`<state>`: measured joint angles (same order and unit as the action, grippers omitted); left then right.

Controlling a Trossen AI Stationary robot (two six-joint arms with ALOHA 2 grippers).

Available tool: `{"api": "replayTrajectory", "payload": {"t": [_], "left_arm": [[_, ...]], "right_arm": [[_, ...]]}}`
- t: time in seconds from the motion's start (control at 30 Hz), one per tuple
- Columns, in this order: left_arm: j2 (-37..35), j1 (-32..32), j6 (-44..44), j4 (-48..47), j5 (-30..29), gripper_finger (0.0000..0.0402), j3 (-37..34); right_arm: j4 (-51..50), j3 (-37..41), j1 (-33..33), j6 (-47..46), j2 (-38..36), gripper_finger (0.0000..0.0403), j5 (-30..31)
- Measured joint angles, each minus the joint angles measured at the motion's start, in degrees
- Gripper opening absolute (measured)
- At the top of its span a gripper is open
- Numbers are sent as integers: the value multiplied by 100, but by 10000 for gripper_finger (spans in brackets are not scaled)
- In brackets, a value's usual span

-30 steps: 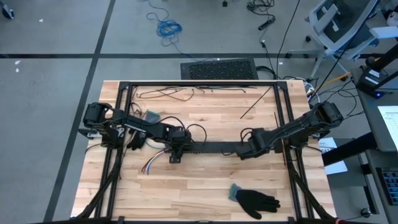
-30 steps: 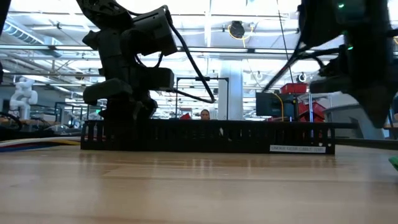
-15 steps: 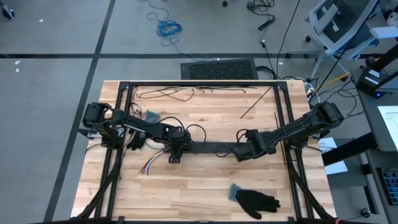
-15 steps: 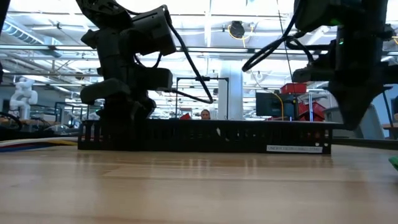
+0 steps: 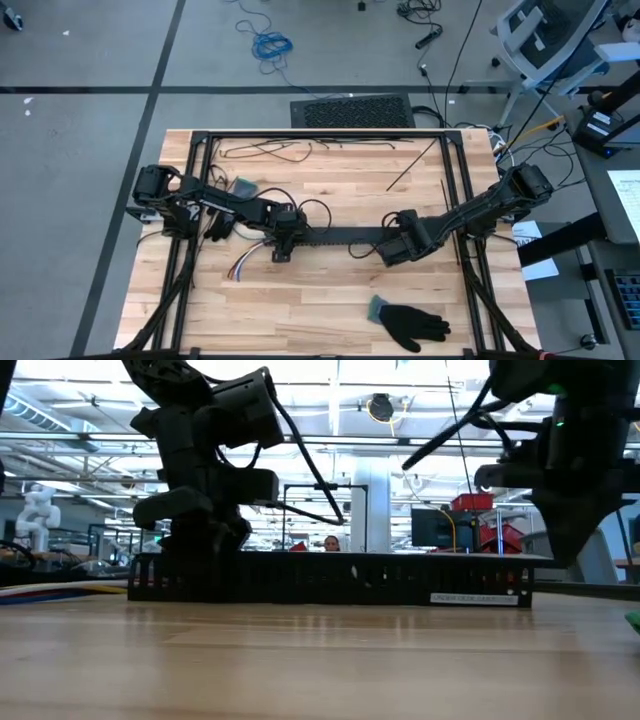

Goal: Ziptie cables
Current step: Close the cable duct with the cable duct cover

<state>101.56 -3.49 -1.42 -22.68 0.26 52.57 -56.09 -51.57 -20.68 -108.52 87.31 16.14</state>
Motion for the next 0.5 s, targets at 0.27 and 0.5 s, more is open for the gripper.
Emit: {"api": "replayTrajectory", "payload": {"t": [0.27, 0.5], "left_arm": [[-2, 0, 26, -83, -20, 248, -5], [0, 0, 75, 16, -7, 248, 6]], "right_arm": [[64, -18, 66, 304, 0, 0, -143], [-649, -76, -173, 76, -110, 0, -750]]}}
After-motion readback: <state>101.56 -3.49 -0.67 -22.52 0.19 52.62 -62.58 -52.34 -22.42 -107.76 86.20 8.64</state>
